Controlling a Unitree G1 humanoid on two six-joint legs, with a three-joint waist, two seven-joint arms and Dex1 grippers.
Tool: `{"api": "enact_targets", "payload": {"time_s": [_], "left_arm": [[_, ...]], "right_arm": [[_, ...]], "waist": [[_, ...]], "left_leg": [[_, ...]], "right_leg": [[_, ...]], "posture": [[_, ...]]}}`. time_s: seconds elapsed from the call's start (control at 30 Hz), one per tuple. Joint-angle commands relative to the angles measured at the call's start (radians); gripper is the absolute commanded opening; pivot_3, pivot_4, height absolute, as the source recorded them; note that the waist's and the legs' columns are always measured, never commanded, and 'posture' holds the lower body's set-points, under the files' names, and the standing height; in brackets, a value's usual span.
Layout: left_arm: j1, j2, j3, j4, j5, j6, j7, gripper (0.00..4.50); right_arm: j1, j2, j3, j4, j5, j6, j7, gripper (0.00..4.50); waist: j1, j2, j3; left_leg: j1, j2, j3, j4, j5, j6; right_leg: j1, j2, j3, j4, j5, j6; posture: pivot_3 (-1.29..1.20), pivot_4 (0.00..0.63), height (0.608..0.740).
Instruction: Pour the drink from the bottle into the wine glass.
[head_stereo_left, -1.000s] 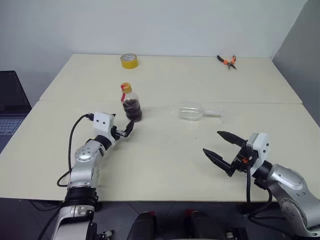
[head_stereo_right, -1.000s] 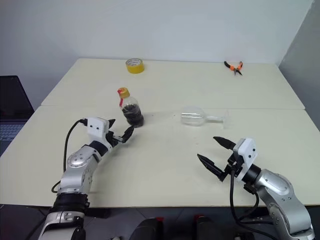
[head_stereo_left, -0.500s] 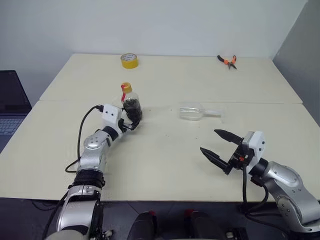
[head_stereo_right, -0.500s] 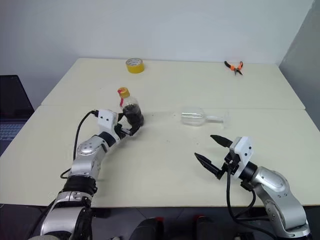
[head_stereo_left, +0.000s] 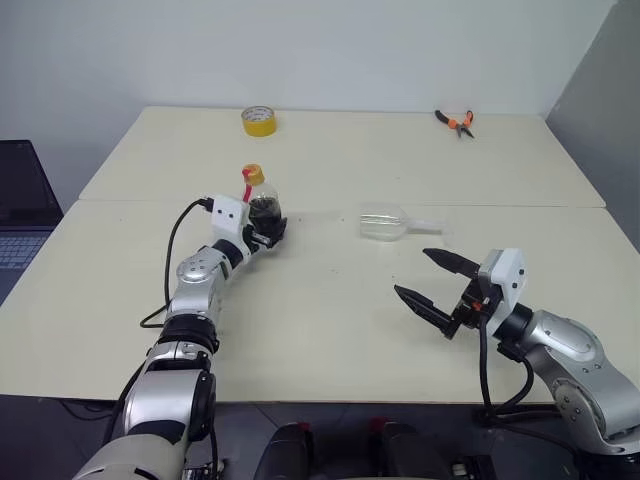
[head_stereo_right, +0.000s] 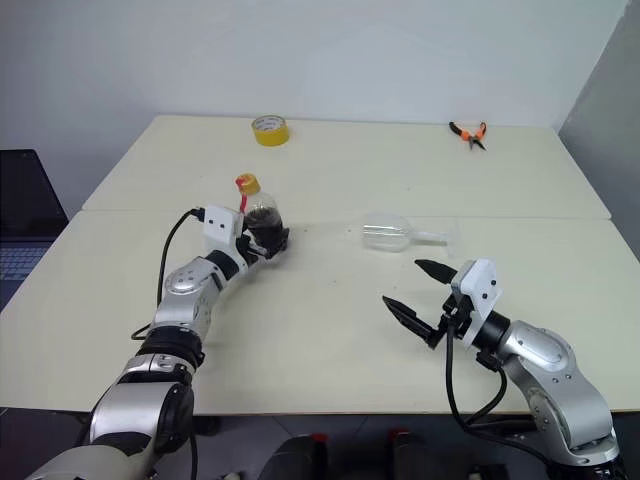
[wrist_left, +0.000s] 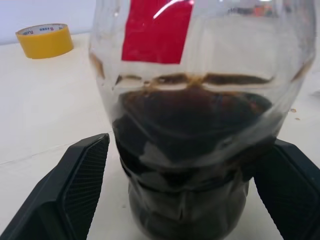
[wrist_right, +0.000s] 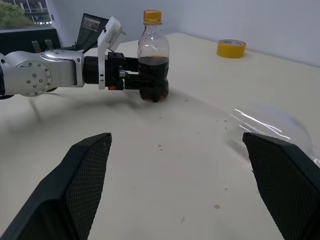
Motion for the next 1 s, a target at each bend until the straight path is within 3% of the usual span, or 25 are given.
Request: {"api": "enact_targets", "payload": {"time_s": [0.03, 0.13, 0.23, 0.33, 0.47, 0.63, 1.0], "left_arm": [[-0.042, -0.004, 0.011, 0.022, -0.002, -0.036, -0.009, 4.49], [-0.056, -0.008, 0.012, 0.045, -0.002, -0.048, -0.015, 4.49], [-0.062, -0.014, 0.013, 0.055, -0.005, -0.055, -0.021, 3.91], [-0.062, -0.014, 0.013, 0.059, -0.004, -0.062, -0.023, 2.93], [-0.059, -0.015, 0.012, 0.050, -0.004, -0.061, -0.026, 2.21], [-0.028, -0.013, -0.001, -0.006, 0.001, -0.064, -0.040, 2.11], [0.328, 0.016, -0.160, -0.726, 0.005, 0.186, -0.140, 2.05]], "right_arm": [[-0.013, 0.000, -0.010, -0.047, 0.022, 0.009, -0.006, 4.50], [-0.015, 0.001, -0.011, -0.053, 0.022, 0.016, -0.010, 4.50], [-0.019, 0.007, -0.008, -0.058, 0.022, 0.023, -0.018, 4.50], [-0.017, 0.009, -0.007, -0.063, 0.022, 0.026, -0.021, 4.50], [-0.017, 0.012, -0.006, -0.064, 0.022, 0.029, -0.024, 4.50], [-0.015, 0.011, -0.008, -0.070, 0.022, 0.029, -0.024, 4.50], [-0.044, -0.003, -0.028, -0.230, 0.085, 0.138, -0.108, 4.50]], "waist": [[0.000, 0.000, 0.000], [0.000, 0.000, 0.000], [-0.001, 0.000, 0.000], [0.000, 0.000, 0.000], [0.000, 0.000, 0.000], [0.000, 0.000, 0.000], [-0.005, 0.000, 0.000]], "left_leg": [[0.000, 0.000, 0.000, 0.000, 0.000, 0.000], [0.000, 0.000, 0.000, 0.000, 0.000, 0.000], [0.000, 0.000, 0.000, 0.000, 0.000, 0.000], [0.000, 0.000, 0.000, 0.000, 0.000, 0.000], [0.000, 0.000, 0.000, 0.000, 0.000, 0.000], [0.000, 0.000, 0.000, 0.000, 0.000, 0.000], [-0.001, 0.001, 0.000, 0.000, 0.000, 0.000]], "right_leg": [[0.000, 0.000, 0.000, 0.000, 0.000, 0.000], [0.000, 0.000, 0.000, 0.000, 0.000, 0.000], [0.000, 0.000, 0.000, 0.000, 0.000, 0.000], [0.000, 0.000, 0.000, 0.000, 0.000, 0.000], [0.000, 0.000, 0.000, 0.000, 0.000, 0.000], [0.000, 0.000, 0.000, 0.000, 0.000, 0.000], [-0.001, 0.000, 0.001, 0.001, 0.000, 0.000]], "posture": [[0.00, 0.150, 0.740], [0.00, 0.150, 0.740], [0.00, 0.150, 0.740], [0.00, 0.150, 0.740], [0.00, 0.150, 0.740], [0.00, 0.150, 0.740], [0.00, 0.150, 0.740]]}}
